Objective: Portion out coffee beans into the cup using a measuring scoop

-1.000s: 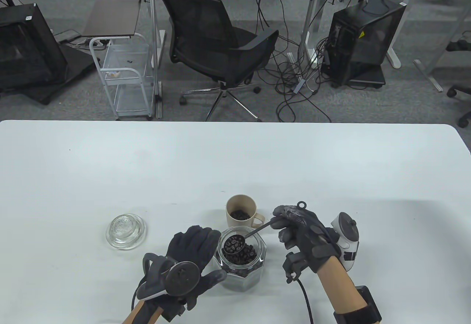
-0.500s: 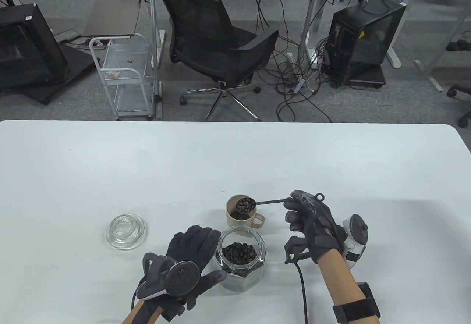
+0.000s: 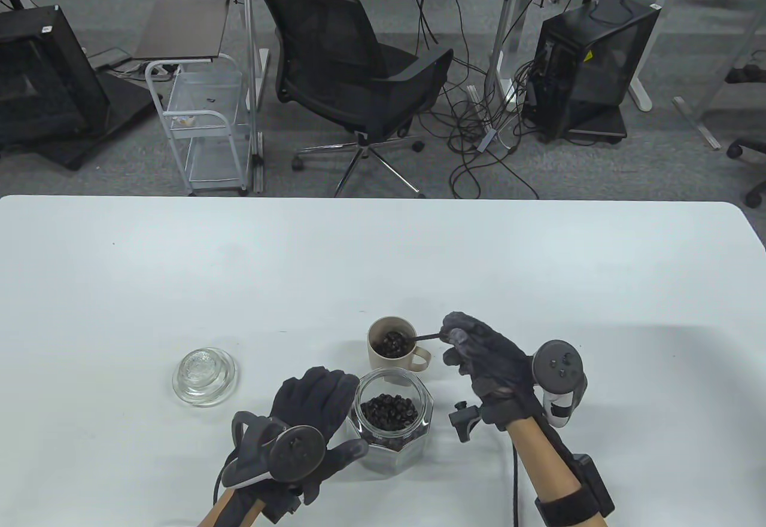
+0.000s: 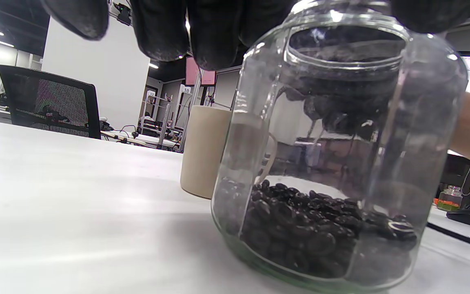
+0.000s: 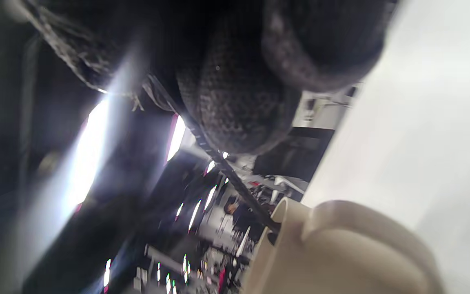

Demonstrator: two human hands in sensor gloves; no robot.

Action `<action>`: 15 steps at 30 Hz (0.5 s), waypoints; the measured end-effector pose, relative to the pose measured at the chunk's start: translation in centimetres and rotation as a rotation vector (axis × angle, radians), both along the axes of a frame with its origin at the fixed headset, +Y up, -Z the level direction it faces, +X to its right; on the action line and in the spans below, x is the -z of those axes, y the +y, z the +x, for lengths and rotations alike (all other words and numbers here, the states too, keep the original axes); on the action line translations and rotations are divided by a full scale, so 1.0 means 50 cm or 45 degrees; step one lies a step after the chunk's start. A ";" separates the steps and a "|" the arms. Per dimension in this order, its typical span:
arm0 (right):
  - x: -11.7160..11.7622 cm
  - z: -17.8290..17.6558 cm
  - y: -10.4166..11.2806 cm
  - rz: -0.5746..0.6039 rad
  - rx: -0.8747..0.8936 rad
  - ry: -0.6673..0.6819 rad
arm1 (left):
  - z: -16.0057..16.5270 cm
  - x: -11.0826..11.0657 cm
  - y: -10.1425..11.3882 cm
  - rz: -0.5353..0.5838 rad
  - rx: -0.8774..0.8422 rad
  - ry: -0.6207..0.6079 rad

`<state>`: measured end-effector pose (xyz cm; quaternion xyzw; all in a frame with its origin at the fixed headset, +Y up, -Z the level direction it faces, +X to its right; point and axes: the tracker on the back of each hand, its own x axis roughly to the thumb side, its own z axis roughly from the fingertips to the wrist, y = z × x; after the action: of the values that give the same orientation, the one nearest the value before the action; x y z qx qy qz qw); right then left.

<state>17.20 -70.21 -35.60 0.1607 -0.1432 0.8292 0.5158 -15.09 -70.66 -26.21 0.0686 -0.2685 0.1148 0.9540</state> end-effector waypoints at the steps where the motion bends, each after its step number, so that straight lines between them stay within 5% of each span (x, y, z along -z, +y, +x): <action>1: -0.006 -0.009 0.012 0.089 -0.121 0.031 | 0.000 0.000 0.000 0.000 0.000 0.000; 6: -0.036 -0.046 0.037 0.308 -0.414 0.068 | 0.000 0.000 0.000 -0.001 -0.001 0.000; 15: -0.031 -0.019 0.035 0.219 -0.011 0.037 | 0.000 0.000 0.000 0.000 0.000 0.002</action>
<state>16.26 -68.44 -34.03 0.2172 -0.2056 0.8135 0.4988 -15.10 -70.65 -26.20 0.0686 -0.2679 0.1147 0.9541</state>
